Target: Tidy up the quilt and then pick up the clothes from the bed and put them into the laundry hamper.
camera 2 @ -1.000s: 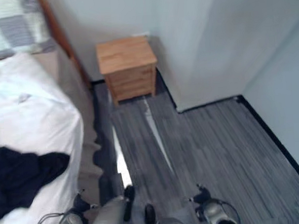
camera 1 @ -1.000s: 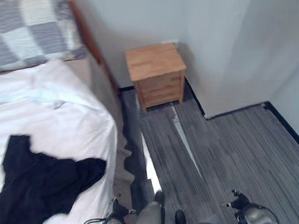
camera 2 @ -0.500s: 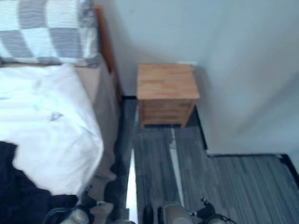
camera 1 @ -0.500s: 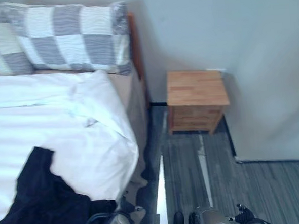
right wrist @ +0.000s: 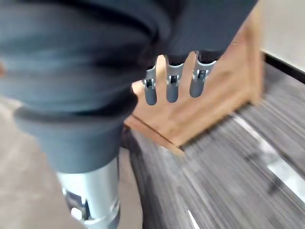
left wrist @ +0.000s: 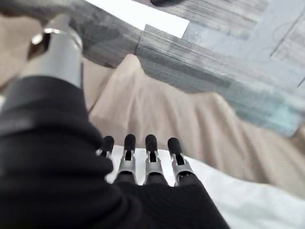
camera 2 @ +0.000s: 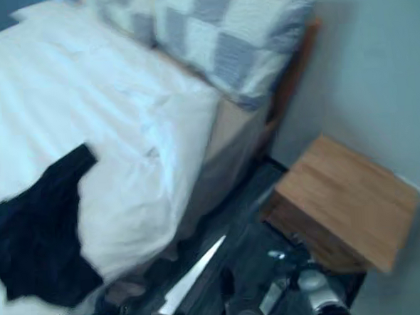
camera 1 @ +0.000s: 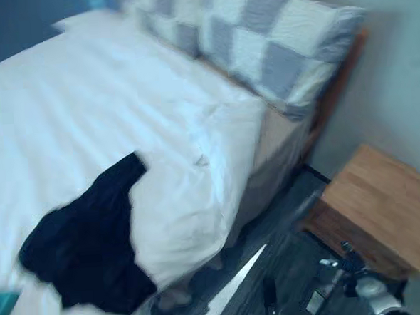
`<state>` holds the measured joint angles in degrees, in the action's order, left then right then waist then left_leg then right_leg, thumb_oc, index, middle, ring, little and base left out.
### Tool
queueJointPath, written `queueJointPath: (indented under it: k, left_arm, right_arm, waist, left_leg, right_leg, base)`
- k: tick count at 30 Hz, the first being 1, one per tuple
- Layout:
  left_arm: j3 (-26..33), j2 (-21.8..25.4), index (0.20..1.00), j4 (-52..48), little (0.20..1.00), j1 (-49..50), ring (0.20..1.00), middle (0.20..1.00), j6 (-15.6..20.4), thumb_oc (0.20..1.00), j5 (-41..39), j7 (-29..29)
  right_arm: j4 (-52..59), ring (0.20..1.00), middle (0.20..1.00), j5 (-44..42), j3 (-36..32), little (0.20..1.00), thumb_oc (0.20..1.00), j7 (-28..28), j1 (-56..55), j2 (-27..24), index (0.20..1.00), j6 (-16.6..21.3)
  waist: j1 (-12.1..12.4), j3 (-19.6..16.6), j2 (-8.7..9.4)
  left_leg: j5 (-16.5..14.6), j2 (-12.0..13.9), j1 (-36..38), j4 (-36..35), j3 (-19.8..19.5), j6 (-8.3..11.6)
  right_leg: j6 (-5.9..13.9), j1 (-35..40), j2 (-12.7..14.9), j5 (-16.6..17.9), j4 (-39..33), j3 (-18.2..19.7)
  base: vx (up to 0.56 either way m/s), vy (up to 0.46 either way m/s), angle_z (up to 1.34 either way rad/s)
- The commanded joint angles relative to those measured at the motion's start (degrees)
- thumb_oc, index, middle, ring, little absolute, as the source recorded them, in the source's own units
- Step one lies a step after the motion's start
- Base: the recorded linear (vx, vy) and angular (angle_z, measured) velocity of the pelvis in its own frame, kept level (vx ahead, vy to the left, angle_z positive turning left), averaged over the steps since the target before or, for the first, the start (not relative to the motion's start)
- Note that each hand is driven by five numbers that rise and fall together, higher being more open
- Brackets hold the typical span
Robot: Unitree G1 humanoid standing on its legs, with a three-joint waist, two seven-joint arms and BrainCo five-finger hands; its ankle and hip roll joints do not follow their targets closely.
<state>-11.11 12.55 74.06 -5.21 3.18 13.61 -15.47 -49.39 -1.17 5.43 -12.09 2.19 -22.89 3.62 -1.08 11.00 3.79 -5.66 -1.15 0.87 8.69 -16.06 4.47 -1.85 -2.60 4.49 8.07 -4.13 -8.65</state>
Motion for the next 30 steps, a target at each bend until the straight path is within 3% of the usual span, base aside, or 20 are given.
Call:
queueJointPath:
  k: [1, 2, 3, 5, 8, 10, 11, 12, 13, 16, 17, 19, 21, 22, 24, 28, 30]
  left_arm:
    - [-2.03, 3.07, 1.0, -2.29, 1.0, -0.75, 1.0, 1.0, 0.19, 1.0, -1.81, -0.93]
    - [-2.55, 3.68, 1.0, -4.0, 1.0, -1.09, 1.0, 1.0, -0.46, 1.0, -1.15, -0.11]
    - [-2.73, 3.96, 1.0, -3.82, 1.0, -1.41, 1.0, 1.0, -0.7, 1.0, -0.45, 0.07]
    - [-4.12, 4.59, 1.0, -4.42, 1.0, -1.67, 1.0, 1.0, -0.56, 1.0, 0.73, 1.5]
    - [-4.25, 6.05, 1.0, -3.6, 1.0, -1.42, 1.0, 1.0, -0.91, 1.0, 1.81, 3.57]
    - [-4.02, 7.0, 1.0, -2.89, 1.0, -0.99, 1.0, 1.0, -1.43, 1.0, 2.99, 4.05]
    - [-3.83, 7.58, 1.0, -1.79, 1.0, -0.71, 1.0, 1.0, -1.34, 1.0, 3.8, 4.2]
    - [-3.98, 8.37, 1.0, -1.9, 1.0, -0.67, 1.0, 1.0, -0.63, 1.0, 3.75, 4.53]
    - [-3.94, 8.36, 1.0, -1.9, 1.0, -0.71, 1.0, 1.0, -0.63, 1.0, 3.75, 4.53]
    - [-5.42, 9.67, 1.0, -1.63, 1.0, -1.57, 1.0, 1.0, 0.16, 1.0, 4.18, 5.92]
    - [-5.86, 10.33, 1.0, -1.5, 1.0, -1.89, 1.0, 1.0, 0.34, 1.0, 4.77, 6.26]
    - [-5.93, 11.44, 1.0, -1.28, 1.0, -1.41, 1.0, 1.0, 0.92, 1.0, 4.74, 6.32]
    - [-6.15, 11.42, 1.0, -1.45, 1.0, -1.49, 1.0, 1.0, 1.11, 1.0, 3.77, 5.93]
    - [-6.53, 10.94, 1.0, -1.9, 1.0, -1.39, 1.0, 1.0, 1.33, 1.0, 2.28, 5.37]
    - [-7.26, 10.66, 1.0, -2.05, 1.0, -1.79, 1.0, 1.0, 1.54, 1.0, 1.95, 5.16]
    - [-10.86, 10.3, 1.0, -3.09, 1.0, -4.38, 1.0, 1.0, 2.31, 1.0, 0.48, 3.96]
    - [-11.25, 9.95, 1.0, -3.32, 1.0, -4.81, 1.0, 1.0, 2.48, 1.0, -0.09, 3.75]
  right_arm:
    - [3.74, 1.0, 1.0, -1.26, -2.14, 1.0, 1.0, -2.99, 0.54, -0.84, 1.0, 2.05]
    - [6.65, 1.0, 1.0, 0.06, -4.45, 1.0, 1.0, -5.27, 0.75, -3.37, 1.0, 1.73]
    - [7.1, 1.0, 1.0, 1.44, -5.82, 1.0, 1.0, -6.28, 0.87, -5.0, 1.0, 1.46]
    - [9.68, 1.0, 1.0, 3.63, -9.14, 1.0, 1.0, -8.47, -0.1, -7.46, 1.0, 0.78]
    - [12.25, 1.0, 1.0, 7.69, -12.24, 1.0, 1.0, -10.72, -0.67, -10.55, 1.0, -0.75]
    - [14.02, 1.0, 1.0, 9.41, -13.07, 1.0, 1.0, -11.45, 0.46, -12.44, 1.0, -2.07]
    - [14.52, 1.0, 1.0, 10.84, -13.16, 1.0, 1.0, -11.98, 1.37, -14.32, 1.0, -1.95]
    - [14.24, 1.0, 1.0, 12.55, -13.04, 1.0, 1.0, -12.71, 3.69, -17.91, 1.0, -2.23]
    - [14.17, 1.0, 1.0, 12.53, -13.0, 1.0, 1.0, -12.71, 3.79, -17.94, 1.0, -2.2]
    - [12.37, 1.0, 1.0, 13.72, -12.28, 1.0, 1.0, -12.41, 7.09, -24.05, 1.0, -2.57]
    - [12.2, 1.0, 1.0, 14.43, -11.59, 1.0, 1.0, -12.13, 8.71, -25.84, 1.0, -2.67]
    - [11.13, 1.0, 1.0, 16.05, -7.74, 1.0, 1.0, -11.57, 14.82, -28.69, 1.0, -2.82]
    - [9.57, 1.0, 1.0, 16.04, -3.37, 1.0, 1.0, -10.44, 21.56, -30.61, 1.0, -2.79]
    - [6.6, 1.0, 1.0, 15.67, 2.53, 1.0, 1.0, -9.38, 29.66, -31.95, 1.0, -3.08]
    - [5.27, 1.0, 1.0, 15.35, 5.32, 1.0, 1.0, -9.15, 34.0, -32.66, 1.0, -3.04]
    - [-5.46, 1.0, 1.0, 13.52, 19.38, 1.0, 1.0, -8.38, 56.58, -34.52, 1.0, -2.72]
    - [-8.71, 1.0, 1.0, 12.91, 22.46, 1.0, 1.0, -8.2, 61.08, -34.19, 1.0, -2.63]
  waist:
    - [-0.88, 0.81, -1.07]
    - [-1.03, 0.99, -0.34]
    - [-1.22, 1.05, -0.06]
    - [-1.87, 0.67, -1.04]
    - [-2.44, 0.64, -0.62]
    - [-3.25, 1.33, -0.01]
    - [-3.4, 1.4, 0.04]
    - [-2.97, 1.35, 0.08]
    - [-2.94, 1.31, 0.05]
    - [-2.65, 0.84, 0.42]
    - [-2.3, 0.62, 0.78]
    - [-1.01, 0.6, 1.32]
    - [-0.19, 0.82, 0.84]
    - [0.57, 1.7, -0.5]
    - [0.64, 2.45, -1.08]
    - [0.82, 5.62, -4.7]
    - [0.87, 6.12, -5.46]
  left_leg:
    - [2.84, 5.78, 0.66, -6.27, 10.38, -1.82]
    - [0.39, 2.24, -2.81, -0.32, 18.5, -2.64]
    - [0.16, 0.99, -5.28, 2.55, 20.38, -2.83]
    - [1.76, 3.02, -4.82, -1.31, 27.25, -3.71]
    - [4.09, 2.02, -1.5, -9.61, 24.96, -5.84]
    - [5.27, 1.95, -0.25, -11.77, 24.46, -6.41]
    - [5.38, 2.12, 0.32, -12.85, 23.35, -6.24]
    - [5.2, 2.19, 0.77, -13.32, 21.12, -5.56]
    - [5.41, 2.24, 0.64, -13.4, 21.19, -5.53]
    - [5.4, 2.64, -0.12, -13.21, 17.38, -4.45]
    - [5.33, 2.58, -0.48, -12.98, 16.71, -4.2]
    - [4.95, 2.43, -1.16, -12.01, 16.26, -3.59]
    - [5.9, 3.06, -2.06, -11.82, 16.4, -2.82]
    - [7.45, 4.16, -3.62, -12.63, 16.28, -2.0]
    - [8.2, 4.53, -4.52, -12.93, 15.75, -1.69]
    - [11.27, 5.61, -9.86, -13.69, 13.98, -0.3]
    - [11.82, 5.82, -11.16, -13.69, 13.7, -0.04]
  right_leg:
    - [9.01, -4.69, 4.76, -2.08, 5.42, 5.4]
    - [8.11, -3.97, 5.14, -3.04, 5.7, 0.89]
    - [7.66, -4.19, 5.39, -3.34, 6.45, -0.64]
    - [8.38, -3.94, 5.36, -4.11, 8.5, -6.44]
    - [10.02, -6.0, 6.29, -3.91, 17.82, -9.84]
    - [13.01, -9.89, 5.58, 0.79, 24.25, -4.51]
    - [13.72, -10.03, 3.75, -0.29, 24.26, 0.22]
    - [12.68, -8.78, 1.94, -2.69, 19.05, 7.45]
    - [12.63, -8.82, 1.87, -2.36, 18.74, 7.49]
    - [10.52, -6.74, 3.57, -2.87, 9.68, 15.24]
    - [10.8, -6.12, 3.78, -2.52, 7.84, 16.74]
    - [11.02, -5.38, 4.99, -2.14, 5.47, 15.6]
    - [10.86, -5.83, 4.34, -1.48, 4.42, 15.92]
    - [10.49, -7.06, 3.67, -1.46, 4.1, 15.31]
    - [10.21, -7.94, 3.3, -1.54, 4.46, 15.03]
    - [9.14, -13.75, 2.06, -1.77, 5.98, 13.1]
    - [8.93, -15.1, 1.87, -1.76, 6.42, 12.71]
  base:
    - [-0.16, -0.204, 1.53]
    - [-0.2, -0.191, 1.07]
    - [-0.27, -0.229, 1.06]
    - [-0.11, -0.091, 1.52]
    - [0.02, 0.018, 1.5]
    - [-0.04, -0.045, 0.88]
    - [0.01, -0.136, 0.82]
    - [0.05, -0.139, 0.48]
    - [0.05, -0.146, 0.5]
    - [0.08, -0.202, 0.82]
    - [0.08, -0.236, 0.88]
    - [0.05, -0.218, 0.53]
    - [-0.04, -0.238, 0.02]
    - [-0.05, -0.19, 0.11]
    - [-0.08, -0.134, 0.05]
    - [-0.11, -0.12, 0.25]
    - [-0.08, -0.078, 0.19]
